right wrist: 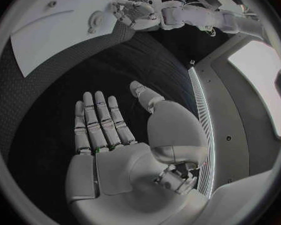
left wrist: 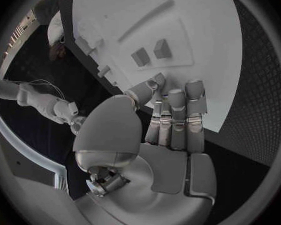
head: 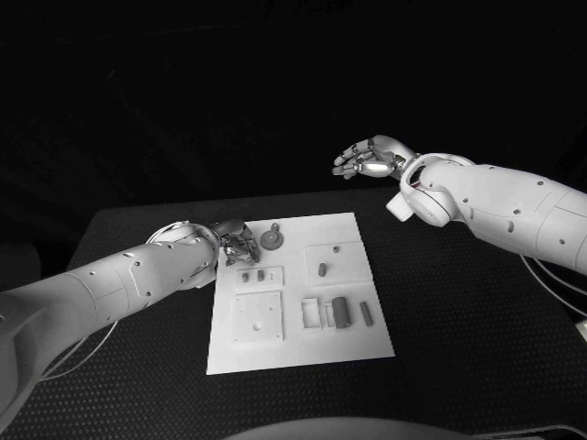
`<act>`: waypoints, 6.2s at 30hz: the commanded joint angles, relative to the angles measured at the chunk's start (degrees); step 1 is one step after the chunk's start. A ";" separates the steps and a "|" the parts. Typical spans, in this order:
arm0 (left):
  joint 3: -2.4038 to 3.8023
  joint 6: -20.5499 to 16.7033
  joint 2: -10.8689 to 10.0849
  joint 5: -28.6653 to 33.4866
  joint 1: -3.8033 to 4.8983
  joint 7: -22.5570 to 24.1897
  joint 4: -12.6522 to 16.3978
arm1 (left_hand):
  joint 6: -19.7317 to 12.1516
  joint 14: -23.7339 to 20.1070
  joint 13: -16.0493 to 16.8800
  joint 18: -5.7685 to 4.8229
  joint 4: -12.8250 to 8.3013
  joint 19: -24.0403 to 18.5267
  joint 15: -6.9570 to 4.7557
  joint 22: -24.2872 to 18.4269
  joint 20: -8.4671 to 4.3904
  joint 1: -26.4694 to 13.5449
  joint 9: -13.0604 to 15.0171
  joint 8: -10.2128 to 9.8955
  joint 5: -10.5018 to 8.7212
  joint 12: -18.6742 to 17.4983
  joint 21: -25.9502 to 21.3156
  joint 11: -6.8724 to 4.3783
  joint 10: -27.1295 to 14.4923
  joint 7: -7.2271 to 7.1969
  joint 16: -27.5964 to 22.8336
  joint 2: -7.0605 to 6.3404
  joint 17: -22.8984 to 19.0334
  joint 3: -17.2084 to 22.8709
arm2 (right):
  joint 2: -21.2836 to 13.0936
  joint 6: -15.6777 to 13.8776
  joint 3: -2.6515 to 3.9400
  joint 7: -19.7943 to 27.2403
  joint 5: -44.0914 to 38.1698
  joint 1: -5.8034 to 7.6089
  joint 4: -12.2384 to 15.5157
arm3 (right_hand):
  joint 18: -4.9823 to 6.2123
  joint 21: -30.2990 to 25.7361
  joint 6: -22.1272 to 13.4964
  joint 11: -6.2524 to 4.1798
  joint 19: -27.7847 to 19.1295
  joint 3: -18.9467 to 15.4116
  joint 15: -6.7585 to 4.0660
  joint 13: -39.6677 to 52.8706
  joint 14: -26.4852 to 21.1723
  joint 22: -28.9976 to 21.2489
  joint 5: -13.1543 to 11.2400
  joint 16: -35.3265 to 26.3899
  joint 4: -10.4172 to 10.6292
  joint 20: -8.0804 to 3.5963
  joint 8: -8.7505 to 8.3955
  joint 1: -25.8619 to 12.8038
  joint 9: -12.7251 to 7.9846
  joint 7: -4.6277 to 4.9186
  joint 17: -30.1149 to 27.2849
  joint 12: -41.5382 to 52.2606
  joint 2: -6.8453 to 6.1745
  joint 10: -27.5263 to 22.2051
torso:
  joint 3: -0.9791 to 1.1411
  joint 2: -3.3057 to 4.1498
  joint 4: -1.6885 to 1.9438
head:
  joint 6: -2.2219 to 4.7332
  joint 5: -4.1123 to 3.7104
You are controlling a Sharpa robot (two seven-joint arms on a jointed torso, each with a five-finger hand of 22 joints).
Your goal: Assemble the parts on the task board
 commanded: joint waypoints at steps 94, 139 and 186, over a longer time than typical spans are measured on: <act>2.08 -3.26 -18.08 44.89 4.40 8.20 23.96 | -9.56 -13.06 -3.73 2.01 0.99 -15.11 8.60 -12.73 8.10 -7.76 0.36 -3.19 0.01 -4.17 -24.90 6.29 -11.63 4.03 -32.63 -2.77 -11.08 -4.62 | -3.83 -4.96 -5.07 -7.78 -45.37 -10.58 14.71 | 6.13 0.62 2.68 -1.65 24.28 5.22 -8.56 0.07 21.39 1.74 0.03 5.58 -4.74 -1.67 1.07 6.55 1.57 0.49 13.55 -4.95 -5.66 6.83 | -1.02 -3.76 0.61 | 0.81 0.80; 2.13 -3.43 -19.49 45.38 4.51 8.22 26.36 | -9.06 -12.91 -4.15 2.32 1.52 -15.13 8.91 -12.63 8.50 -8.30 0.50 -2.87 0.04 -3.49 -25.56 6.24 -11.34 4.24 -33.84 -2.43 -9.77 -5.22 | 5.23 -5.83 -5.00 -10.74 -47.31 -10.87 -2.46 | 6.13 0.69 7.05 -3.48 28.85 6.50 -10.41 1.65 25.23 3.75 0.06 7.13 -4.94 -3.04 2.90 6.16 1.64 0.15 17.32 -4.61 0.11 11.58 | -0.94 -3.02 1.14 | -0.46 1.37; 2.15 -3.41 -19.85 45.38 5.27 8.56 27.68 | -8.95 -12.87 -4.23 2.34 1.74 -15.11 8.90 -12.55 8.49 -8.49 0.50 -2.82 0.07 -3.37 -25.71 6.19 -11.26 4.17 -34.14 -2.48 -9.37 -5.31 | 7.64 -1.88 -6.07 -11.92 -49.27 -12.49 -5.60 | 6.13 0.54 8.83 -4.18 29.91 6.92 -11.02 2.59 25.72 4.49 0.07 8.15 -5.78 -3.51 3.30 6.37 1.75 -0.54 17.83 -4.34 0.81 13.41 | -0.93 -2.95 1.14 | -1.57 1.54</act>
